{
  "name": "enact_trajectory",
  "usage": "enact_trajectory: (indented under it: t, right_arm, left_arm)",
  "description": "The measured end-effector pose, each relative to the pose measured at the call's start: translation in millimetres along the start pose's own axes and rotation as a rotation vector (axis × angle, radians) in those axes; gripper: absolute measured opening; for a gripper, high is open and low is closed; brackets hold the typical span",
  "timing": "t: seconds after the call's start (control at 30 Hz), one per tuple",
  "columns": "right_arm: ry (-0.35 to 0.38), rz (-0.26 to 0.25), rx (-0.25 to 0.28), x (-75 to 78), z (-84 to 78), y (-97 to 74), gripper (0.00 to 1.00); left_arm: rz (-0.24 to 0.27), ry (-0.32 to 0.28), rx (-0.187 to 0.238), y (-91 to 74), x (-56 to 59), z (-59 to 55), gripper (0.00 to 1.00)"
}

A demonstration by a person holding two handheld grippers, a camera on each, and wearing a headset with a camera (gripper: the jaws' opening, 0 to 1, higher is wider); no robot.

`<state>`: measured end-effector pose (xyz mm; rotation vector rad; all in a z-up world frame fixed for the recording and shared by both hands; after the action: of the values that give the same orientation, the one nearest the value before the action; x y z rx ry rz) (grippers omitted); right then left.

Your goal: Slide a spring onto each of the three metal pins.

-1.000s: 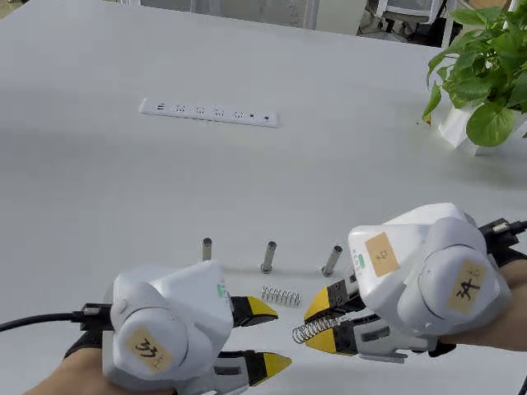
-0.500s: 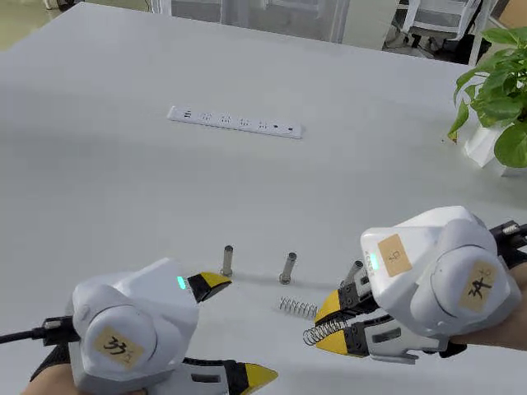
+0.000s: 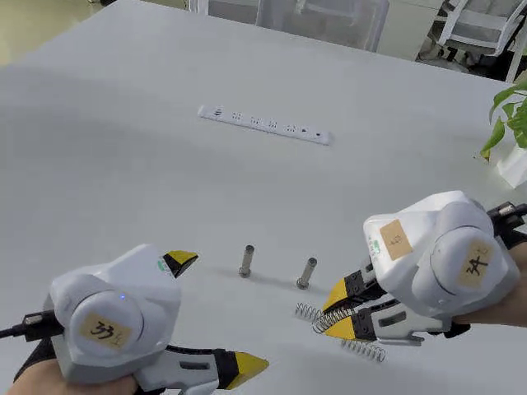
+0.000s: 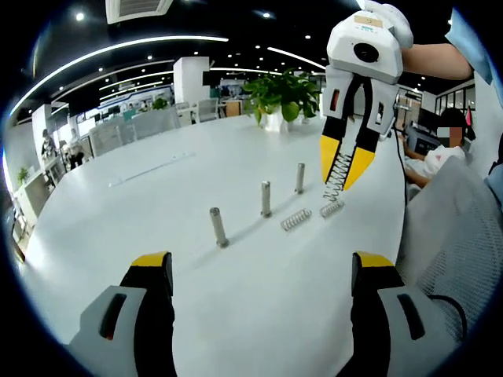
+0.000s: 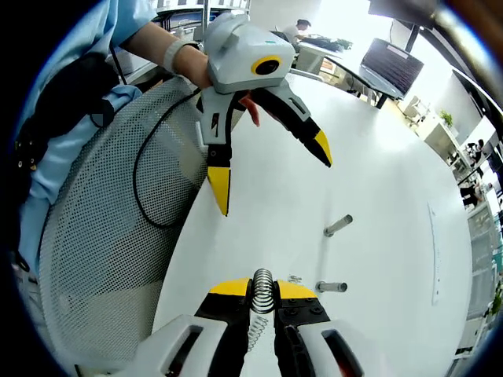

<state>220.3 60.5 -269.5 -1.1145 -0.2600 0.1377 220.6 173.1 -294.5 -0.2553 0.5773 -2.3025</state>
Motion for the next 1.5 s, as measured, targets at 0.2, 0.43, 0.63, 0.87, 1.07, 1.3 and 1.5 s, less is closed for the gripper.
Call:
enact_trajectory:
  t: [0.2, 0.43, 0.63, 0.87, 1.07, 1.3, 1.5]
  right_arm:
    - [-0.041, 0.017, -0.019, 13.1, 2.4, -2.7, 0.07]
    - [-0.105, 0.037, -0.058, 31.6, 6.8, -4.1, 0.07]
    - [-0.139, 0.040, -0.073, 50.9, 16.9, 0.8, 0.08]
    - [-0.181, 0.050, -0.095, 68.4, 24.7, 10.7, 0.08]
    - [-0.217, 0.056, -0.113, 81.5, 34.1, 17.0, 0.08]
    - [-0.264, 0.066, -0.124, 95.2, 50.1, 29.6, 0.08]
    - [-0.311, 0.080, -0.158, 102.3, 56.0, 39.5, 0.08]
  left_arm:
    - [0.021, -0.011, -0.009, -1.0, -4.5, -1.8, 0.99]
    - [0.028, -0.016, -0.003, 2.3, -7.2, -0.4, 0.99]
    - [0.031, -0.011, -0.006, 4.4, -7.9, -2.4, 0.99]
    - [0.025, -0.004, -0.004, 5.4, -7.8, -2.1, 0.99]
    - [0.022, -0.018, 0.005, 4.9, -7.0, -1.2, 0.98]
    - [0.021, -0.022, 0.013, 4.4, -6.0, -0.8, 0.98]
    - [0.014, -0.017, 0.011, 5.5, -4.5, -1.3, 0.97]
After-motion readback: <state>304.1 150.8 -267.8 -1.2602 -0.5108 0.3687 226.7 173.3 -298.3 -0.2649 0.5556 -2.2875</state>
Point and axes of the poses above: the centre of the closed fingertips' face, and the gripper's own axes: y roughly forward along the fingers, x roughly to its right, z roughly out of its top, the point moved 2 cm from there along -y, roughly backward along the fingers, and after that the axes turned 2 degrees about -z, right-handed, at the moved point
